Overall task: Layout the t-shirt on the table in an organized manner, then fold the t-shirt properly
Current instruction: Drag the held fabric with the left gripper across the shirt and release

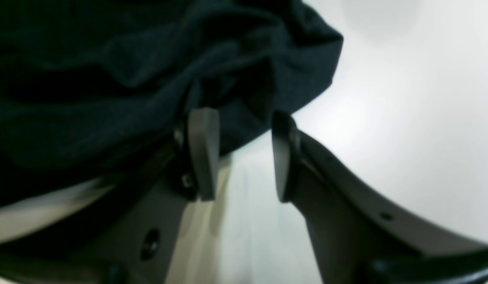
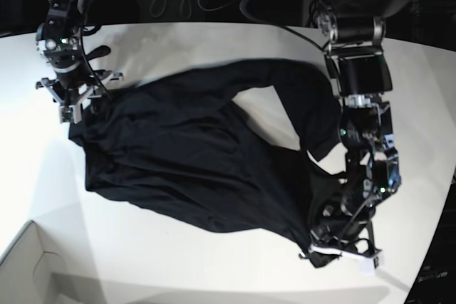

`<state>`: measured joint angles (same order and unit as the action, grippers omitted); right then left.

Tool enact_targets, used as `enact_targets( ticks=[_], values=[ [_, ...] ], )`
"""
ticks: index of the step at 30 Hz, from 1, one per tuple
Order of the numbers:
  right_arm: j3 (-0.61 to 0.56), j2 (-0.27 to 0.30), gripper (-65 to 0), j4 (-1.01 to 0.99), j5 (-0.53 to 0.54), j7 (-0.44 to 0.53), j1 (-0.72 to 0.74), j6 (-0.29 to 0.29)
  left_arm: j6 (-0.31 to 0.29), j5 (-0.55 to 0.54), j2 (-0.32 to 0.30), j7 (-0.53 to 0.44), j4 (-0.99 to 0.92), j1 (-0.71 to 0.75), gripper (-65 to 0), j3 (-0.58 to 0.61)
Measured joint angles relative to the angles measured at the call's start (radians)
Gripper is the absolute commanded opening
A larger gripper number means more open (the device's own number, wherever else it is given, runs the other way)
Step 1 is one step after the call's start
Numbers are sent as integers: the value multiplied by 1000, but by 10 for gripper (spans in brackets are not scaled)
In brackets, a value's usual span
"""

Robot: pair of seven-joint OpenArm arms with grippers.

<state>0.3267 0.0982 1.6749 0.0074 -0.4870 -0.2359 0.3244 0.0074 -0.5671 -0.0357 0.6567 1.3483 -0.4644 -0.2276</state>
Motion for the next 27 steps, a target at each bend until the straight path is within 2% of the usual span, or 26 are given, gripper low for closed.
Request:
enact_targets(
  ticks=[6,9,11,15,16,18,20,22,24,27],
  values=[
    [-1,-6,-418,41,-3,-3,-43,0,3,2,2,-8,-187,-71,-646,27],
    [-1,-41,-392,84,0,-4,-59,0,4,3,4,-104,-318,-108,-645,38],
    [-6,-46,-385,100,1,1,-56,0,4,0,-2,-127,-385,-126,-645,75],
    [-16,-51,-385,101,-2,-2,-58,0,5,-6,-2,-127,-401,-125,-636,101],
    [-16,-51,-385,101,1,-2,-59,1,5,-6,-2,-127,-385,-123,-613,100],
    [-13,-48,-385,101,-1,2,-64,0,4,-7,-3,-134,-342,-108,-526,101],
    [-14,-47,-384,100,-2,1,-71,0,5,-7,-4,-135,-272,-67,-402,100],
    [-15,-51,-384,100,-2,0,-75,0,4,-8,-13,-130,-178,2,-305,101],
    [-16,-50,-383,98,-2,-1,-69,1,5,-8,-34,-87,-77,76,-265,101],
    [-15,-49,-383,99,-1,2,-58,0,8,2,-48,-101,39,177,-266,92]
  ],
)
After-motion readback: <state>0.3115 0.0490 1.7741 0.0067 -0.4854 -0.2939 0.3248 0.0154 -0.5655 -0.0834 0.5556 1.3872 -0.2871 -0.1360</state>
